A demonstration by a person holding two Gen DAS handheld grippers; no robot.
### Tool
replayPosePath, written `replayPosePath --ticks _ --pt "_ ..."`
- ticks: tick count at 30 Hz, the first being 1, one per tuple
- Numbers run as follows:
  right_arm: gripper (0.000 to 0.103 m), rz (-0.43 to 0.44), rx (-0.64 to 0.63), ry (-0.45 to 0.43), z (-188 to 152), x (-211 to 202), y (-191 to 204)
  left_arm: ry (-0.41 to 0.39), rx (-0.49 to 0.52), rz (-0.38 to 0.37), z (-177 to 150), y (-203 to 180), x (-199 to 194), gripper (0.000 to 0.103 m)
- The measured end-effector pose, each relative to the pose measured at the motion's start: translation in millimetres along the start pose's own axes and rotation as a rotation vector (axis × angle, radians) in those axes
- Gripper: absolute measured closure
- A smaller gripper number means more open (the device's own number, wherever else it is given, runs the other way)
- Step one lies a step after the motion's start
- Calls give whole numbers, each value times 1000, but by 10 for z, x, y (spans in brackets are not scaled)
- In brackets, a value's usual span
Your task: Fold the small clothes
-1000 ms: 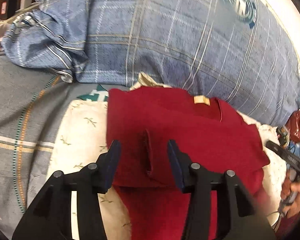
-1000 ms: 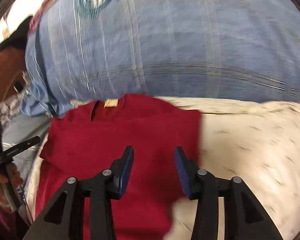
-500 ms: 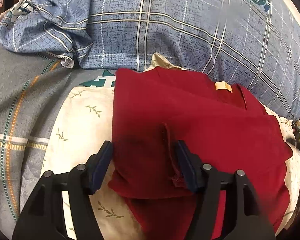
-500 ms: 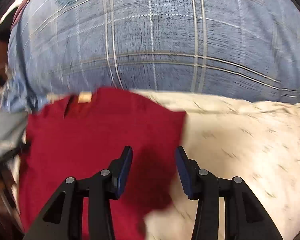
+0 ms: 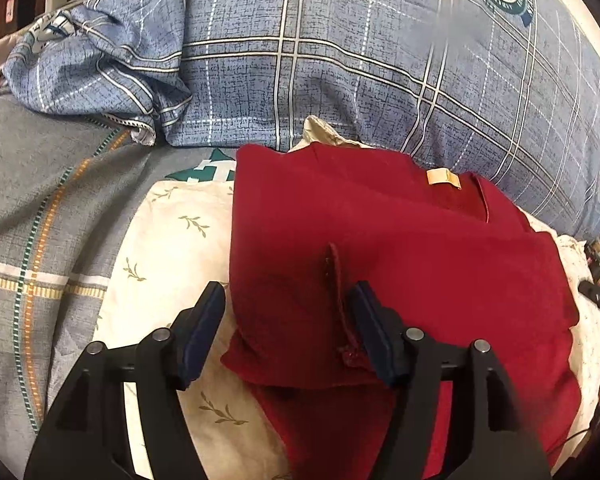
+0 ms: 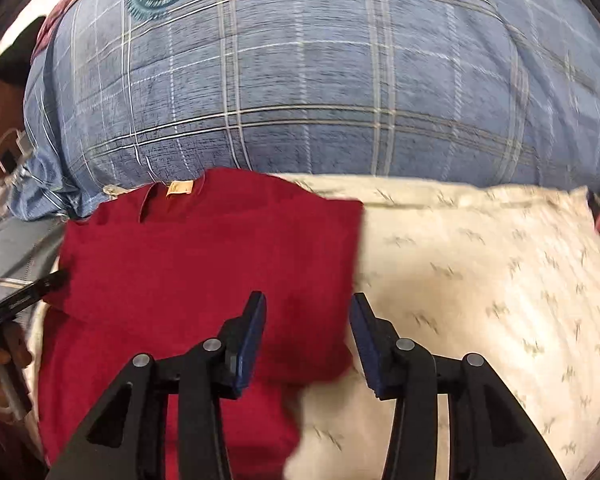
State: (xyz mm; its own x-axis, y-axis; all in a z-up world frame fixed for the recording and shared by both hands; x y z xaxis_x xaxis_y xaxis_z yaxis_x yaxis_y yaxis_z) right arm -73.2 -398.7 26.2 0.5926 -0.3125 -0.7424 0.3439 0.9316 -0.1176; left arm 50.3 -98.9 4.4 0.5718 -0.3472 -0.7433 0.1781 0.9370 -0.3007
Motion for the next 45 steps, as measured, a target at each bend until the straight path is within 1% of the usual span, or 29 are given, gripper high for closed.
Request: replayPosePath --ticks 2,4,7,9,10,12,15,17,19,21,22,23,24,26,28,31,33,34,35,36,38,40,41,42,43,44,45 --pt "61 -22 -17 0 52 87 87 5 1 3 -9 9 23 38" --pt "62 -30 -20 26 37 203 128 6 3 5 -13 20 39 36" --pt "63 -56 -8 70 52 484 163 5 6 11 -13 25 55 34" --pt "62 -41 15 89 67 625 139 6 8 15 -18 22 72 33" --pt "62 -31 38 82 58 618 58 6 10 17 -19 21 75 33" --pt "62 -23 60 88 85 640 26 4 14 22 -20 13 76 33" --pt "61 -27 77 90 71 562 -17 4 20 24 -23 13 76 33" --pt "58 -20 87 74 20 411 -44 4 22 24 -25 13 76 32" --pt "58 -5 82 50 -80 212 -72 2 21 24 -26 11 80 32" --pt "58 -21 72 43 -197 120 -108 1 23 27 -33 15 78 32" --pt "58 -34 69 53 -264 130 -126 -1 24 29 -36 15 80 31" --pt "58 -54 59 87 -379 132 -191 -2 27 31 -42 11 80 31" --pt "57 -57 53 109 -454 196 -207 -3 30 33 -40 9 84 31" --pt "56 -22 90 82 -456 201 -237 -10 39 38 -44 3 76 31" --pt "56 -2 127 88 -455 143 -276 -16 40 34 -58 9 55 31" --pt "55 12 133 63 -480 3 -319 -7 10 13 -70 31 26 31" --pt "50 20 137 55 -514 -86 -343 0 -8 -5 -79 41 -12 31" --pt "44 23 144 54 -491 -107 -349 -1 -16 -11 -83 42 -44 31" --pt "41 34 155 51 -494 -147 -375 -3 -20 -15 -89 41 -75 31" --pt "40 53 166 44 -491 -175 -380 -6 -23 -18 -103 37 -121 31" --pt "35 77 186 36 -483 -184 -372 -8 -25 -18 -133 31 -184 30" --pt "35 94 196 52 -448 -84 -319 1 -24 -13 -189 23 -245 30" --pt "41 106 197 69 -441 13 -277 8 -23 -11 -220 22 -271 30" --pt "52 118 206 92 -445 98 -259 15 -21 -11 -261 21 -303 30" --pt "74 118 213 114 -456 160 -258 21 -19 -15 -312 24 -345 30" --pt "79 90 200 109 -466 171 -269 26 -20 -19 -361 29 -384 30" --pt "82 84 179 85 -464 132 -274 30 -24 -25 -417 45 -435 30"
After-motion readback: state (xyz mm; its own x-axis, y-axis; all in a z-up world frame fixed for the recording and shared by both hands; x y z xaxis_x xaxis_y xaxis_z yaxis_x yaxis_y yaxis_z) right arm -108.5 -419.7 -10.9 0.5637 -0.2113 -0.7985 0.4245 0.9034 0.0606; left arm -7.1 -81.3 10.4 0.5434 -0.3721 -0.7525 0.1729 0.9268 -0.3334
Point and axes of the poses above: each gripper's, at about its wrist camera, not at the fingertips, and x roughly the way its jaws point, y to its left, z to its top, the point moved 5 cm from there along x, roughly the way its jaws point, and after that the axes turned 10 degrees about -z, right-handed, at the moved point
